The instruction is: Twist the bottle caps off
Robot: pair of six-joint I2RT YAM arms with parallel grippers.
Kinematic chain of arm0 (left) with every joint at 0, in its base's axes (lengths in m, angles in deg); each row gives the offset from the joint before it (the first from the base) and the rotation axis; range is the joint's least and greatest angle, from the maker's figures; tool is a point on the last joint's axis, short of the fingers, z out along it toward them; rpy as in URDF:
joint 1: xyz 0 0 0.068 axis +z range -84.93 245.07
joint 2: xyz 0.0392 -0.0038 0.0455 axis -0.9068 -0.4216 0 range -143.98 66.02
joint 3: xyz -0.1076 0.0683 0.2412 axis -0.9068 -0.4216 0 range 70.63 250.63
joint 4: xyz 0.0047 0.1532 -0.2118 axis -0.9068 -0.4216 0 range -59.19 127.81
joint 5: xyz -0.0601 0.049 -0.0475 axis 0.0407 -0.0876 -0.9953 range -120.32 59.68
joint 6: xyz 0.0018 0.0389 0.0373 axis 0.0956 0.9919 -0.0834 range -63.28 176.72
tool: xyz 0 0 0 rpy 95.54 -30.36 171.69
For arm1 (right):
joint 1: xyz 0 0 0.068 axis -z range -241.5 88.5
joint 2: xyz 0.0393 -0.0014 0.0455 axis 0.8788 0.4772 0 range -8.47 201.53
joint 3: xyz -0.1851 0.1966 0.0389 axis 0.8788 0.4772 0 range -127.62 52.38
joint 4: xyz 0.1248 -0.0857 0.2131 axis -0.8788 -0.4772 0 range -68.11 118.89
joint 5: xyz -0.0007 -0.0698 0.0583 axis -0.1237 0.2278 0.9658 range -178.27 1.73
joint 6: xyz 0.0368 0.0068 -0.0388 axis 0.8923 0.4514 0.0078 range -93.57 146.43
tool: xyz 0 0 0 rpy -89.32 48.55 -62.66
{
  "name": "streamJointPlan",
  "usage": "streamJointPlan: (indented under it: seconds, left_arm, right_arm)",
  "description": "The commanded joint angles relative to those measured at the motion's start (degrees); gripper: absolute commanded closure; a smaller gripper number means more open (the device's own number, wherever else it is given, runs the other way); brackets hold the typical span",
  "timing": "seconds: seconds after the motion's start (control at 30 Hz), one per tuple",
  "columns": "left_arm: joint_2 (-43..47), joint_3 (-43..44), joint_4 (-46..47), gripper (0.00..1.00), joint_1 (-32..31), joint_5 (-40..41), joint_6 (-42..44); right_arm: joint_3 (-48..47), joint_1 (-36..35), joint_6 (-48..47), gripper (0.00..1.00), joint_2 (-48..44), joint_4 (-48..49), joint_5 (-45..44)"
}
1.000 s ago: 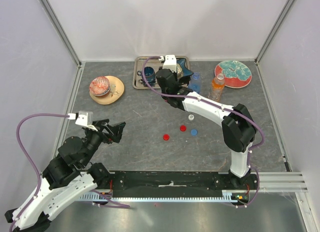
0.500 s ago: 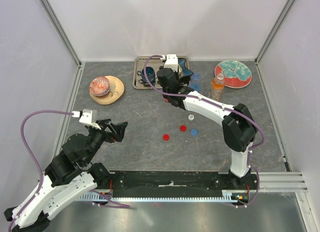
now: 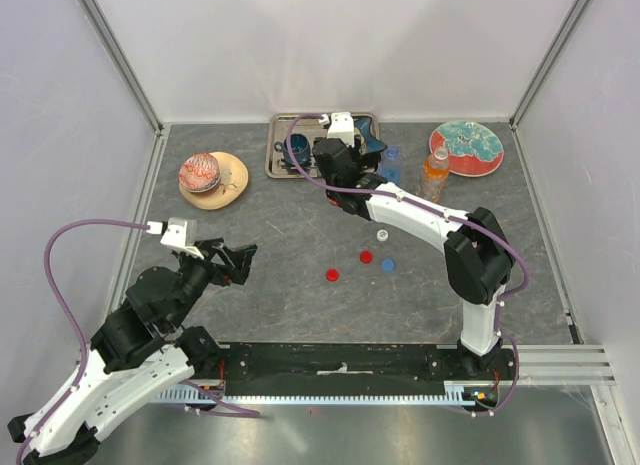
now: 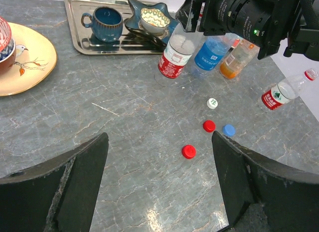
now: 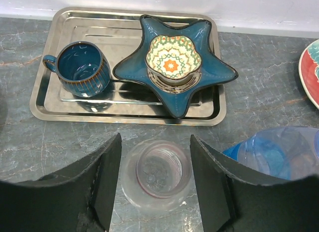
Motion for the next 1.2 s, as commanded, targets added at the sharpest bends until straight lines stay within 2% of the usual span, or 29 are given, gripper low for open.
streamJointPlan:
  seconds: [0.0, 0.53, 0.73, 0.87, 1.03, 1.17]
  left_arm:
    - [-0.74, 1.44, 2.09, 0.09, 0.07, -0.26, -1.84]
    - [-1.27, 1.52, 2.09, 0.10, 0.07, -1.31, -2.55]
    - [-1.44, 1.35, 2.17, 0.09, 0.07, -0.87, -2.55]
    - [-2.14, 1.35, 2.26, 0.09, 0.07, -0.79, -2.90]
    - [-2.67, 1.87, 3.05, 0.07, 0.07, -0.08, -1.24]
    - [-6.27, 2.66, 3.41, 0.02, 0.07, 0.36, 0.00]
  right_arm:
    - [-2.63, 0.18, 0.42, 0.36, -3.12, -0.42, -0.14]
    - [-2.46, 0.17, 0.85, 0.33, -4.44, -1.39, 1.78]
    - [-2.19, -0.26, 1.21, 0.15, -8.66, -0.85, 6.17]
    - [-4.65, -1.23, 0.86, 0.09, -10.50, -3.05, 6.53]
    - [-7.72, -4.82, -0.02, 0.09, -20.15, -9.11, 5.93]
    - [0.05, -10.10, -3.19, 0.08, -33.59, -12.45, 2.32]
